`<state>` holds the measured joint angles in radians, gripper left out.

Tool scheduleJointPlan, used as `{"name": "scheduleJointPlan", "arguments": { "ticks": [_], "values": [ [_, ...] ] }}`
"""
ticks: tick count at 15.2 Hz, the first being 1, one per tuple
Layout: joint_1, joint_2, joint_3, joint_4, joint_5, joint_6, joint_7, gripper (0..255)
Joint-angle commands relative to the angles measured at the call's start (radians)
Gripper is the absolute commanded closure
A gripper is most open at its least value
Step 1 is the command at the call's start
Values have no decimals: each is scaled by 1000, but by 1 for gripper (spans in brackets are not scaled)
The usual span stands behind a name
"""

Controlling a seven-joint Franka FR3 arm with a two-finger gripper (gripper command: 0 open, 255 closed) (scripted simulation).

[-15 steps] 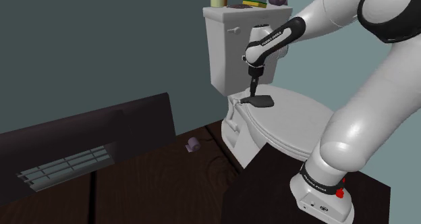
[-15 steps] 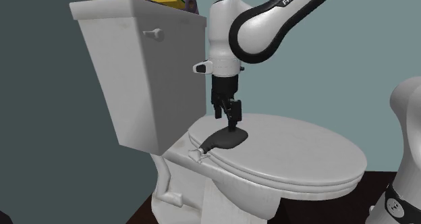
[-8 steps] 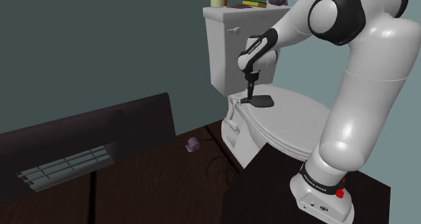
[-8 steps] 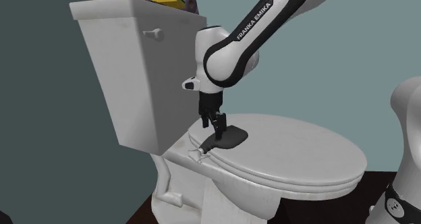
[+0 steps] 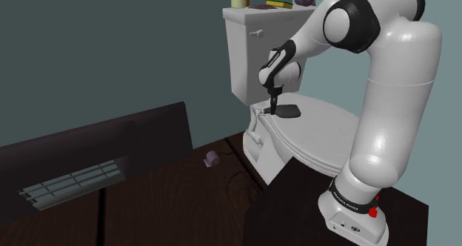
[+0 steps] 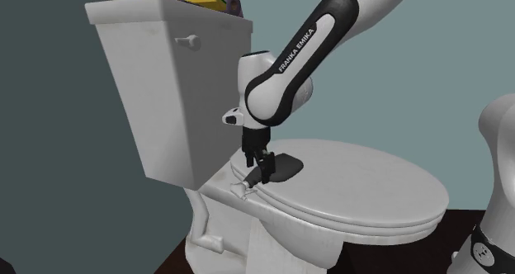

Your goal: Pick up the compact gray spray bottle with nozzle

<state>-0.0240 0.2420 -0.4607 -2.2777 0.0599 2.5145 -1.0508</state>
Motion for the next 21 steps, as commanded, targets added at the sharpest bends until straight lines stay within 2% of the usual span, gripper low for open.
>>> {"name": "scheduleJointPlan", "arguments": {
  "ticks": [1,2,11,21],
  "values": [
    [-1,7,3,0,5,8,-3,0],
    [-1,6,2,0,4,6,-2,255],
    [-1,7,3,0,5,8,-3,255],
    [21,-104,-25,24,-70,-116,44,255]
  ]
}}
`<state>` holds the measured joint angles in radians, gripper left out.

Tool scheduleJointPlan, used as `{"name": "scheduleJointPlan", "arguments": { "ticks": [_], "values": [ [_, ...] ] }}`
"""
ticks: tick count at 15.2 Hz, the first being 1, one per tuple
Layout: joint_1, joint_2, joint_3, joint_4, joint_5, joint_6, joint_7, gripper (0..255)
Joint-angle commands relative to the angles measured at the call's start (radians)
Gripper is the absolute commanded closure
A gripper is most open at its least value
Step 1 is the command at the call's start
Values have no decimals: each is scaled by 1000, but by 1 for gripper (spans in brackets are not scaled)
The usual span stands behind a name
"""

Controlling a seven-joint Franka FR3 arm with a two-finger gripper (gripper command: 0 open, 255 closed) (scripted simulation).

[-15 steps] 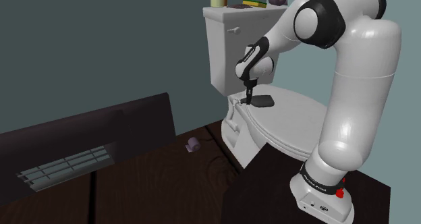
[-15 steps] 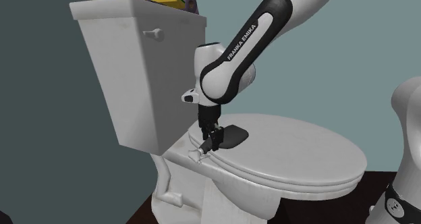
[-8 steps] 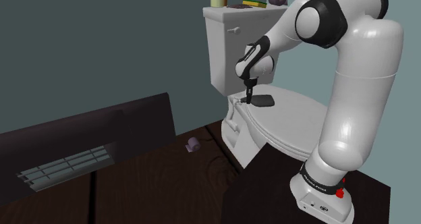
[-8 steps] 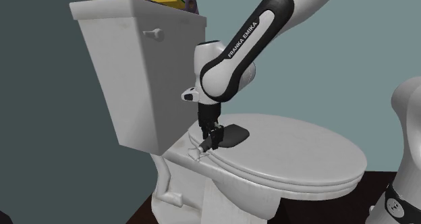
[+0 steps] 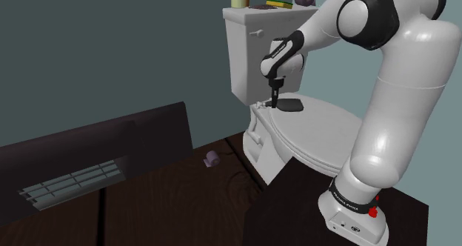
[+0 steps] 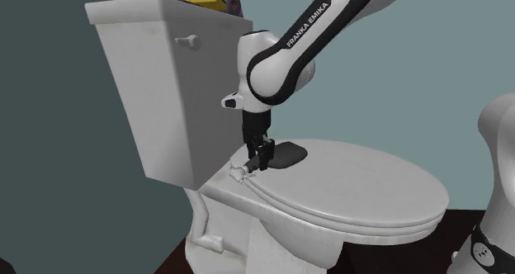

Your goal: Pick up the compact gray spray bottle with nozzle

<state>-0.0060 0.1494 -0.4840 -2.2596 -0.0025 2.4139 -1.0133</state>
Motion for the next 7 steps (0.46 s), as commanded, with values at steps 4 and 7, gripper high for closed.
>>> {"name": "scheduleJointPlan", "arguments": {
  "ticks": [4,7],
  "values": [
    [8,-51,-6,21,-33,-68,21,255],
    [9,-62,-7,27,-39,-83,25,255]
  ]
}}
